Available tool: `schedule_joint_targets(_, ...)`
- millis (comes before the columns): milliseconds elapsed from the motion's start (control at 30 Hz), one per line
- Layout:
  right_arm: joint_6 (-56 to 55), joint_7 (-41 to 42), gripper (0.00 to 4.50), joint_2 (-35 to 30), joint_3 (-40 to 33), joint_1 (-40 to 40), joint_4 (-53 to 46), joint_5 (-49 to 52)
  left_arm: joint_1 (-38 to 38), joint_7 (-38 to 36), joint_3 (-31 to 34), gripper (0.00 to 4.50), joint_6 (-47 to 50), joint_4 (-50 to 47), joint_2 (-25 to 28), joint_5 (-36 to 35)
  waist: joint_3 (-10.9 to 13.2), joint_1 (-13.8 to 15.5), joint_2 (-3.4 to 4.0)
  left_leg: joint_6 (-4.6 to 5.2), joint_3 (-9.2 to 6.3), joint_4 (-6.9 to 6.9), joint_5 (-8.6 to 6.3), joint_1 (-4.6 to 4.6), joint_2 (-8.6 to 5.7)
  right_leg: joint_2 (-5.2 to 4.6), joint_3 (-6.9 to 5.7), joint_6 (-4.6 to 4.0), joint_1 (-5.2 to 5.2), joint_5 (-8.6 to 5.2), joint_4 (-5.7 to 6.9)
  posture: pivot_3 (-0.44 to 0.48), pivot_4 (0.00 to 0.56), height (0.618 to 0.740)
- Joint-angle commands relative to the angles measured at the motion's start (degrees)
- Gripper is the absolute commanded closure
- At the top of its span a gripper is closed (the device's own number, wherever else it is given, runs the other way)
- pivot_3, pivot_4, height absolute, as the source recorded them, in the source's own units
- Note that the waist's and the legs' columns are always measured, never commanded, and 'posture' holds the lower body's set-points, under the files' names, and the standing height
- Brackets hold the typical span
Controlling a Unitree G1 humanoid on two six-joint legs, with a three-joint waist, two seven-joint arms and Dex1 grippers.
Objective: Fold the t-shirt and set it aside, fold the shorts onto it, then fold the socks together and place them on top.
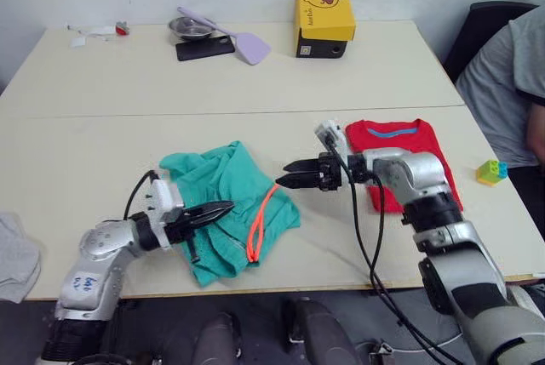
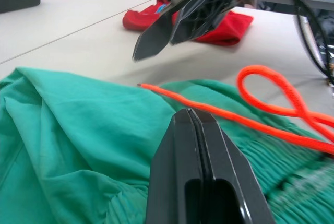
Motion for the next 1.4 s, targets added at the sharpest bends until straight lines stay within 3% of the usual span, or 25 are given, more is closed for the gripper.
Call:
schedule_joint_targets(33,0.7,4.2,0.08,2.4,5.7,-4.6,7.1,-4.0,3.4,-2.7,3.0,4.5,0.2,-3.3,2.1,-3.1,0.0,-0.1,0.01,-0.01,0.01,0.01,-0.02,-0.01,0.01,0.02,0.01,-0.01,-0.02,-0.01,-0.02,0.0,0.15,0.74)
schedule_joint_targets(200,-1.3,5.4,0.08,7.8,7.4,-9.1,16.5,-7.5,8.7,-4.5,6.2,4.5,1.5,-4.2,4.1,-5.2,0.0,-0.5,-0.01,0.03,0.01,0.03,-0.06,-0.03,0.01,-0.01,-0.01,-0.02,-0.02,-0.02,-0.04,0.0,0.15,0.74)
schedule_joint_targets(267,-1.4,6.7,0.0,10.1,7.5,-10.9,19.2,-8.3,10.6,-3.7,7.8,4.13,1.8,-5.0,4.1,-5.7,0.0,-0.9,-0.01,0.03,-0.01,0.04,-0.06,-0.02,0.0,-0.05,-0.02,-0.03,0.0,-0.01,-0.03,0.0,0.15,0.74)
schedule_joint_targets(333,-1.2,8.2,0.0,12.1,7.6,-12.3,20.9,-8.8,11.6,-3.0,8.8,3.67,2.1,-5.6,3.8,-6.4,0.0,-1.3,-0.02,0.03,-0.04,0.04,-0.06,-0.01,0.0,-0.06,-0.04,-0.03,0.03,-0.01,-0.03,0.0,0.15,0.74)
schedule_joint_targets(600,-4.8,9.3,0.0,18.3,9.7,-14.3,27.1,-14.7,14.8,-4.1,10.7,1.06,-0.7,-6.4,3.4,-5.5,0.0,-2.2,-0.02,-0.08,-0.04,-0.29,-0.06,0.07,0.02,-0.06,-0.07,-0.17,-0.02,-0.09,-0.05,0.0,0.15,0.74)
schedule_joint_targets(700,-6.6,8.3,0.63,19.4,8.6,-14.1,27.9,-15.7,16.0,-5.6,12.6,0.12,-3.3,-6.0,3.9,-5.7,0.0,-2.8,-0.06,-0.17,-0.04,-0.45,0.0,0.17,0.01,-0.05,-0.07,-0.21,-0.01,-0.11,-0.06,0.0,0.15,0.74)
schedule_joint_targets(733,-6.5,7.7,0.92,19.5,7.7,-14.1,28.1,-15.6,16.4,-5.9,13.3,0.0,-3.7,-5.7,4.1,-5.9,0.0,-2.9,-0.05,-0.21,-0.04,-0.49,0.03,0.17,0.02,-0.04,-0.07,-0.23,-0.02,-0.13,-0.05,0.0,0.15,0.74)
schedule_joint_targets(1067,0.4,8.0,4.35,13.5,2.1,-10.7,19.3,-12.6,14.7,-5.3,17.4,0.0,-3.4,-4.3,3.7,-7.6,0.0,-2.7,-0.07,-0.31,-0.11,-0.75,0.1,0.1,0.0,-0.07,-0.17,-0.39,-0.11,-0.22,-0.13,0.0,0.15,0.74)
schedule_joint_targets(1400,21.0,3.8,4.46,-3.8,-6.9,-2.9,-10.3,-2.8,12.4,-3.6,14.3,0.0,-2.0,-6.0,2.5,-8.2,0.0,-1.2,-0.04,-0.24,-0.13,-0.77,0.12,-0.28,-0.07,-0.1,-0.19,-0.32,-0.49,-0.18,-0.22,0.0,0.15,0.74)
